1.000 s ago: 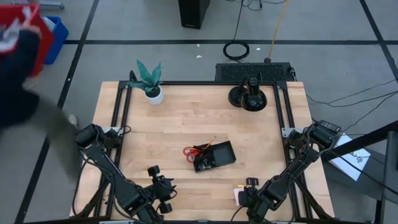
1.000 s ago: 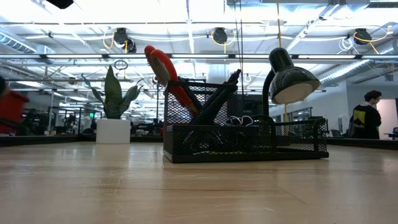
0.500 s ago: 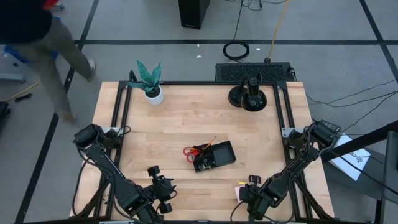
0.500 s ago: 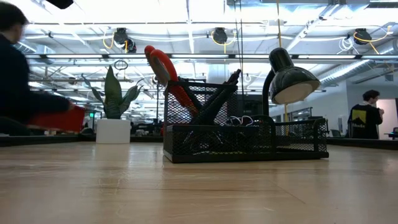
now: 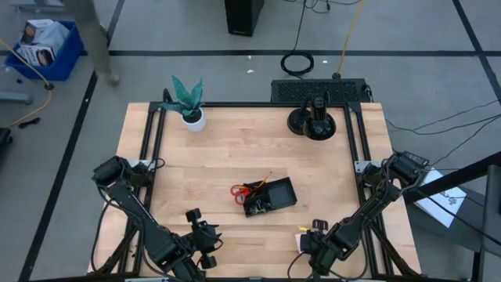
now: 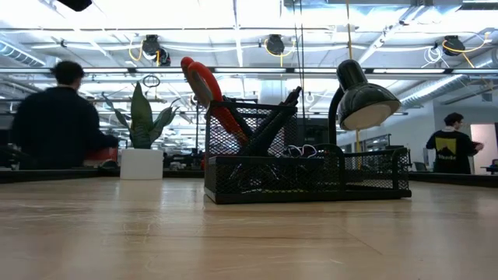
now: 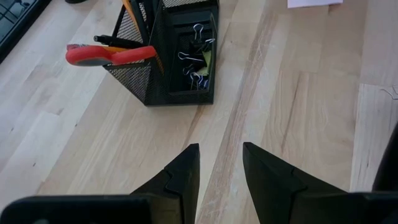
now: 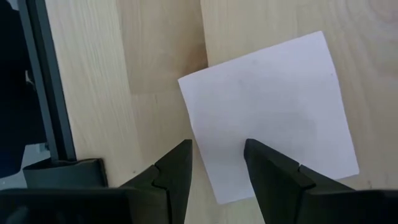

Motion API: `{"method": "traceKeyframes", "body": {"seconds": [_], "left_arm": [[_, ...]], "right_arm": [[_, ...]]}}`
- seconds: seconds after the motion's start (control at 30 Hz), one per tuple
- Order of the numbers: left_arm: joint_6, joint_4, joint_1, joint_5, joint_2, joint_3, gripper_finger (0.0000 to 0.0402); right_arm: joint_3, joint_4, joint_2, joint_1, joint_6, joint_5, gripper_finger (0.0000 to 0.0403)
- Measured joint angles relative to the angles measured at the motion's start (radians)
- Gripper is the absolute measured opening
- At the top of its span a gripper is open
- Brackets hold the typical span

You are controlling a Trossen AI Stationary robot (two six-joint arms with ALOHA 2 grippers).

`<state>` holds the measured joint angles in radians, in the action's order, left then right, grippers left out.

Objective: Pick and place office supplies into organizer
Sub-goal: Put the purple sticky notes into the black desk organizer

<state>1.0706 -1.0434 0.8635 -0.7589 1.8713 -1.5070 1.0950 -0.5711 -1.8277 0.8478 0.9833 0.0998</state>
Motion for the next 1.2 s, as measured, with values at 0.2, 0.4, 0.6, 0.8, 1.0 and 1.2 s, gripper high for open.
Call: {"method": "traceKeyframes", "body": {"seconds": [0.2,0.4,0.6,0.8,1.0,1.2], "left_arm": [[-0.001,0.000,0.000,0.000,0.000,0.000,0.0127],[-0.003,0.000,0.000,0.000,0.000,0.000,0.0127],[-0.004,0.000,0.000,0.000,0.000,0.000,0.0127],[-0.014,0.000,0.000,0.000,0.000,0.000,0.0127],[-0.015,0.000,0.000,0.000,0.000,0.000,0.0127],[-0.015,0.000,0.000,0.000,0.000,0.000,0.0127]], "right_arm": [[-0.002,0.000,0.020,-0.004,0.007,0.005,0.0146],[-0.006,-0.068,0.052,-0.005,0.018,0.048,0.0143],[-0.006,-0.115,0.056,-0.005,0.028,0.056,0.0130],[-0.005,-0.139,0.056,-0.007,0.025,0.039,0.0121],[-0.003,-0.110,0.057,-0.007,0.025,0.001,0.0120],[-0.003,-0.122,0.057,-0.008,0.018,0.003,0.0120]]}}
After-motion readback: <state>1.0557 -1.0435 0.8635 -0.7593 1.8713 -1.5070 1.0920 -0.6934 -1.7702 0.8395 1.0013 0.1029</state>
